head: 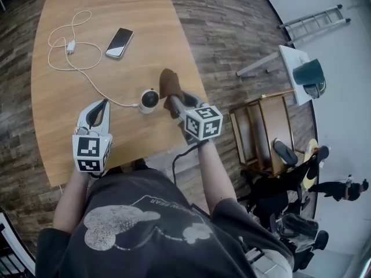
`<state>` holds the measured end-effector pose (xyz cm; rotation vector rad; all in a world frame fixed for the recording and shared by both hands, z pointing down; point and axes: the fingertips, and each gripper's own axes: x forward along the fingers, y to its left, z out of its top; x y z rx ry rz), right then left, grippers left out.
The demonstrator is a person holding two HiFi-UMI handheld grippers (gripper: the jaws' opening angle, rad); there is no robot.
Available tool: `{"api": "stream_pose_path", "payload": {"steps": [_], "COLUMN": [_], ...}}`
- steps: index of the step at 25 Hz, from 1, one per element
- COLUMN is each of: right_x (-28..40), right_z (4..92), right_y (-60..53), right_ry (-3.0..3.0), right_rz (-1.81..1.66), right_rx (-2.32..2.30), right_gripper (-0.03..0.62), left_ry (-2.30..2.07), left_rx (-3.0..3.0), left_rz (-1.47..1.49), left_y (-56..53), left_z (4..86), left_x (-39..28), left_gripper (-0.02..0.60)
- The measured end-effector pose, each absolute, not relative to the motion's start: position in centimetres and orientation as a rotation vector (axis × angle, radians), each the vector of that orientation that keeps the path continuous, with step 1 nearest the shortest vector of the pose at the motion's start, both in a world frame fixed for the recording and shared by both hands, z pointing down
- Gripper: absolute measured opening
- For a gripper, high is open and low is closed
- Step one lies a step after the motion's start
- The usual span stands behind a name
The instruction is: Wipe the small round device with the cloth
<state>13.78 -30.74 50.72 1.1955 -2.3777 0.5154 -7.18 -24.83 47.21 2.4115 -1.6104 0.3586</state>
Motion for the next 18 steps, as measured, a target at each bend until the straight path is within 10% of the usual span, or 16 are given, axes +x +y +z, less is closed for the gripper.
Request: {"api": "stream_pose_path", "payload": {"steps": [18], "right_x": [7.4], "right_z": [51.6], "right_y": [-33.0], "right_ry": [-2.419], "right_rz": [0.213], "right_rx": [0.468], "right_gripper": [0.074], "left_ry": [-1.716], "left_rx": [2.259], "left_rz": [0.361], "left_y": [-25.4], "left_z": [48.4], "left_x": [-6.8], "left_gripper": [0.019]}}
